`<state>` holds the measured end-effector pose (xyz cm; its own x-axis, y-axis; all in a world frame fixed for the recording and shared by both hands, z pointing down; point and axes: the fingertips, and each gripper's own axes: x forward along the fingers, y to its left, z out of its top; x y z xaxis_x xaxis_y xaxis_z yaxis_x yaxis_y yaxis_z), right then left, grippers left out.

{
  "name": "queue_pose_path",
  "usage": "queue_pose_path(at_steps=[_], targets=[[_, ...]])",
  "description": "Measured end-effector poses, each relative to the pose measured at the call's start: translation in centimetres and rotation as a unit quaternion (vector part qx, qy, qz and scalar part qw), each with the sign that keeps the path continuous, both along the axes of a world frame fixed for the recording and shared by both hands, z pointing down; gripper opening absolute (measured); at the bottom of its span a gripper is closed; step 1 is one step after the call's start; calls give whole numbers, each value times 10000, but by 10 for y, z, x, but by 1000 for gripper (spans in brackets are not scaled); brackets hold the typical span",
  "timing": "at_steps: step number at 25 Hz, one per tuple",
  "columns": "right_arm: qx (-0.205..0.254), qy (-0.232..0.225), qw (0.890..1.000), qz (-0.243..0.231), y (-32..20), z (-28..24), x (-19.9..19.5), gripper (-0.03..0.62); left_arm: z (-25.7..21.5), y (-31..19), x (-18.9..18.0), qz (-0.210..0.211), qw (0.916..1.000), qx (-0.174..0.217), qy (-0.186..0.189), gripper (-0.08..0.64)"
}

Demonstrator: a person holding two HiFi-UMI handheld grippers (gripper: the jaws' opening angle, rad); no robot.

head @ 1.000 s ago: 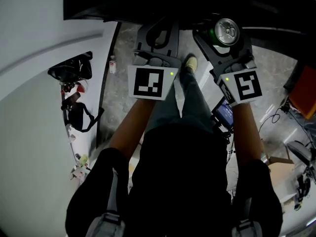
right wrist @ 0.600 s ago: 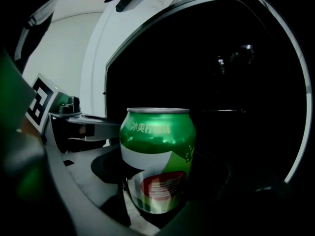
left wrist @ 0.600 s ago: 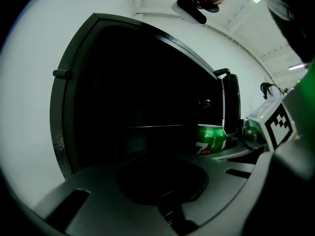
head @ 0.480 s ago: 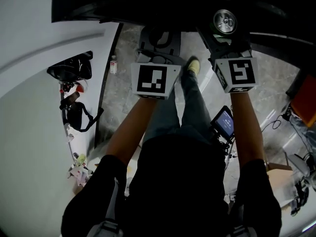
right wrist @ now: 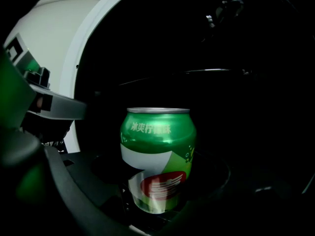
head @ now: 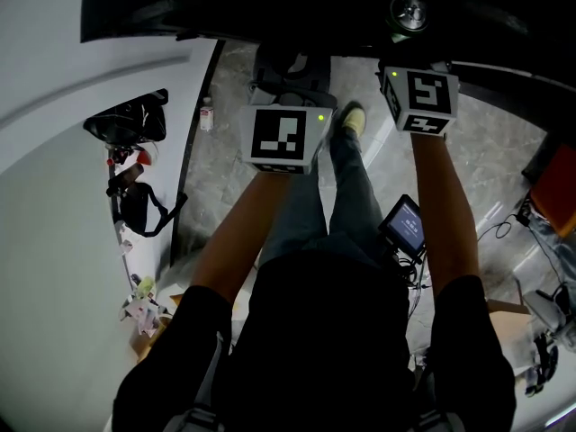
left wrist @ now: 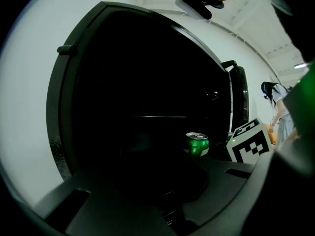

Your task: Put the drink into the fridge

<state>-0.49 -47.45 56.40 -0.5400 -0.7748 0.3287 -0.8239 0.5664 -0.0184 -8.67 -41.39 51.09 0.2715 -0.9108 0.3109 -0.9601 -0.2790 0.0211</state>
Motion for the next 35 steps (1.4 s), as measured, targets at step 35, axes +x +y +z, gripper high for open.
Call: queue_pose_path(at_steps=[35], targets=[[-61,23,10000,43,-34,34,-14,342,2,-23,4,-90,9999,-3,87,11]])
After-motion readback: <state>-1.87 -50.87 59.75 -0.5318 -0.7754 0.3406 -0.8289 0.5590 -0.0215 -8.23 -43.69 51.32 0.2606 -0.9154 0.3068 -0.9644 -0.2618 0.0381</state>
